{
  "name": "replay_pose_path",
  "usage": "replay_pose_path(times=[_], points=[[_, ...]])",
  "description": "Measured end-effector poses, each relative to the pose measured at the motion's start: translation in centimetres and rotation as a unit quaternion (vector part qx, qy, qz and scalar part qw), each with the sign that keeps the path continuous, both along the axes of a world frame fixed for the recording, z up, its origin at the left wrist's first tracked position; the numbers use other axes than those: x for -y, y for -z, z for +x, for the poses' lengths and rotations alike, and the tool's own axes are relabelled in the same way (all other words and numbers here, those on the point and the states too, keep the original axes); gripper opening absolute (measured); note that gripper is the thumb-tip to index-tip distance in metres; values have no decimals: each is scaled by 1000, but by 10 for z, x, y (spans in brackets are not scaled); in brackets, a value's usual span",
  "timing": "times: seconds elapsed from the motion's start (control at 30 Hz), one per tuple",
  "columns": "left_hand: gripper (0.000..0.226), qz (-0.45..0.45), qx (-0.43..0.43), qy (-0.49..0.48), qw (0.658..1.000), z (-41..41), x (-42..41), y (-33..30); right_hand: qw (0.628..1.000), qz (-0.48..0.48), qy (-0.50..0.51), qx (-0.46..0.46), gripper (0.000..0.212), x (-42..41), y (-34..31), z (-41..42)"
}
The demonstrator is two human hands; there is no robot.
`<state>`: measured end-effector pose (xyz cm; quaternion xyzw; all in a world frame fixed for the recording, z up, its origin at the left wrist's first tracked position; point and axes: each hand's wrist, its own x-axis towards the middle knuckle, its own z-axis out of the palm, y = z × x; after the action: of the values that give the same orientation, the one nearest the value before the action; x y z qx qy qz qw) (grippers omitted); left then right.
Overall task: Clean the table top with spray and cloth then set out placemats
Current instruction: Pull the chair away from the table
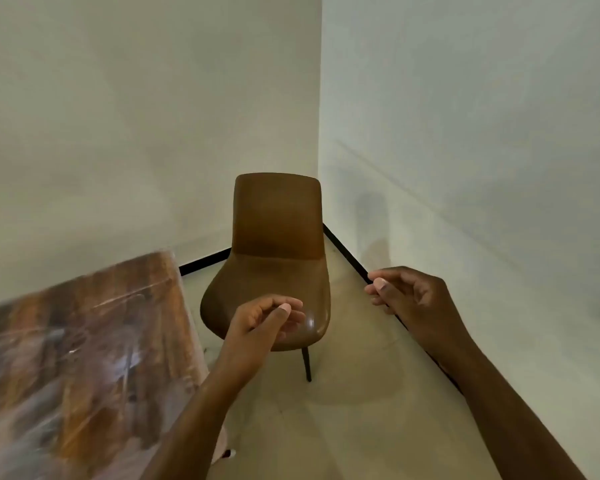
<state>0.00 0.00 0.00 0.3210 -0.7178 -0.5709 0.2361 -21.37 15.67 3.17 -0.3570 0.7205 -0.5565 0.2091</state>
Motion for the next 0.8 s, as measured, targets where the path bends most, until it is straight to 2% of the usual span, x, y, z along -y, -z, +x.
replay_pose_path(times=[0.37,0.7,0.8], points=[[24,90,35,-55,994,-118,1,26,998,39,-27,37,13,15,30,-125],[26,66,11,-66,996,-211,86,39,992,68,-104,-3,19,123,42,-211],[27,84,13,-78,993,-244,119,45,990,81,-118,-20,19,167,44,-241]])
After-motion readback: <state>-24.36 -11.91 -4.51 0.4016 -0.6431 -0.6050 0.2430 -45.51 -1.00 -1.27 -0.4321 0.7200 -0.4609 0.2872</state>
